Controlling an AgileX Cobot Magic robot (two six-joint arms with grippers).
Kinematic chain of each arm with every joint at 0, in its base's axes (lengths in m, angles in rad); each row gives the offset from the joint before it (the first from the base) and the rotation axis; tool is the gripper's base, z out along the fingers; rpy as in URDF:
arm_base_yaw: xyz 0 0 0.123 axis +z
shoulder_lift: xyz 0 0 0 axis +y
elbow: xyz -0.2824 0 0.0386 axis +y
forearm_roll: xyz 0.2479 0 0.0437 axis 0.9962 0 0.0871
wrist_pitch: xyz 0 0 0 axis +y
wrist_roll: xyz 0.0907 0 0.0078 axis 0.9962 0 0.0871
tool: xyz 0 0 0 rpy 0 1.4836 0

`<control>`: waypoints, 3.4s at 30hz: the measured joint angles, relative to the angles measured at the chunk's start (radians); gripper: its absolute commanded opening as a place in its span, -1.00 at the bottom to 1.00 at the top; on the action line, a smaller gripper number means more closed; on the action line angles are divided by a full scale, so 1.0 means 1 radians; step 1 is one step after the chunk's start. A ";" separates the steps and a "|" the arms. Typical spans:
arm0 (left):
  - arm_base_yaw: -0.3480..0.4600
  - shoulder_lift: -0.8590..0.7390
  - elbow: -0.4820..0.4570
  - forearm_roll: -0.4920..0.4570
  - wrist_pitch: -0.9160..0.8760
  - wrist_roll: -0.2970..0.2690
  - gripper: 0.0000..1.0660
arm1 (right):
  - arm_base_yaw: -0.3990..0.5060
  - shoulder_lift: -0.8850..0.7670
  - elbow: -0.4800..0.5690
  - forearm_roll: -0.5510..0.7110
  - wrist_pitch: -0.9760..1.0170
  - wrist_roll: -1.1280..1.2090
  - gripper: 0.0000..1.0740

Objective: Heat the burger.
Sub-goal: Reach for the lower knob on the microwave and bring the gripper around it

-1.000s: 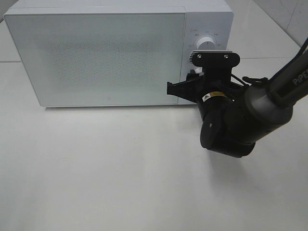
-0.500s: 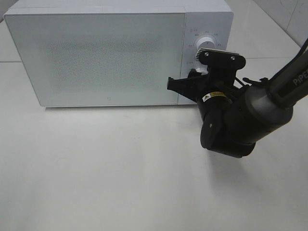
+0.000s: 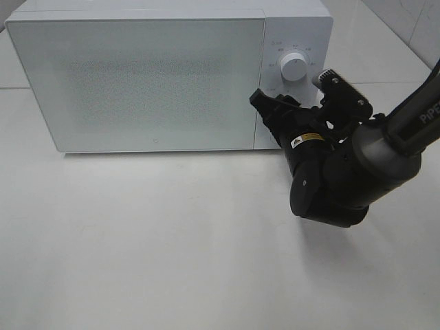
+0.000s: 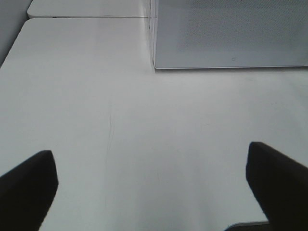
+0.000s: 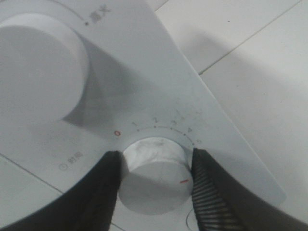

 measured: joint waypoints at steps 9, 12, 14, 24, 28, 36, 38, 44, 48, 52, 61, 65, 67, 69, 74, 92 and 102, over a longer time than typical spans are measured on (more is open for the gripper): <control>0.000 0.000 0.000 0.000 0.000 0.000 0.87 | -0.002 0.003 0.003 -0.017 -0.002 0.274 -0.94; 0.000 0.000 0.000 0.000 0.000 0.000 0.87 | -0.002 0.003 0.003 -0.018 -0.002 0.287 -0.96; 0.000 0.000 0.000 0.000 0.000 0.000 0.87 | -0.005 0.003 0.005 -0.023 -0.002 0.297 -0.98; 0.000 0.000 0.000 0.000 0.000 0.000 0.87 | -0.007 0.003 0.006 -0.031 -0.002 0.377 -0.99; 0.000 0.000 0.000 0.000 0.000 0.000 0.87 | -0.007 0.003 0.006 -0.032 -0.002 0.458 -0.98; 0.000 0.000 0.000 0.000 0.000 0.000 0.87 | -0.007 0.004 0.006 -0.036 -0.002 0.638 -0.98; 0.000 0.000 0.000 0.000 0.000 0.000 0.87 | -0.007 0.004 0.006 -0.037 -0.002 0.663 -0.98; 0.000 0.000 0.000 0.000 0.000 0.000 0.87 | -0.008 0.005 0.006 -0.041 -0.002 0.801 -0.98; 0.000 0.000 0.000 0.000 0.000 0.000 0.87 | -0.008 0.005 0.006 -0.041 -0.002 0.869 -0.98; 0.000 0.000 0.000 0.000 0.000 0.000 0.87 | -0.008 0.005 0.006 -0.042 -0.002 0.891 -0.98; 0.000 0.000 0.000 0.000 0.000 0.000 0.87 | -0.008 0.005 0.006 -0.042 -0.002 1.046 -0.96; 0.000 0.000 0.000 0.000 0.000 0.000 0.87 | -0.008 0.005 0.006 -0.042 -0.002 1.101 -0.95; 0.000 0.000 0.000 0.000 0.000 0.000 0.87 | -0.008 0.005 0.006 -0.042 -0.002 1.106 -0.96; 0.000 0.000 0.000 0.000 0.000 0.000 0.87 | -0.008 0.005 0.006 -0.042 -0.002 1.107 -0.95; 0.000 0.000 0.000 0.000 0.000 0.000 0.87 | -0.008 0.005 0.006 -0.042 -0.002 1.108 -0.94; 0.000 0.000 0.000 0.000 0.000 0.000 0.87 | -0.008 0.005 0.006 -0.042 -0.002 1.161 -0.93; 0.000 0.000 0.000 0.000 0.000 0.000 0.87 | -0.008 0.005 0.006 -0.033 -0.002 1.159 -0.70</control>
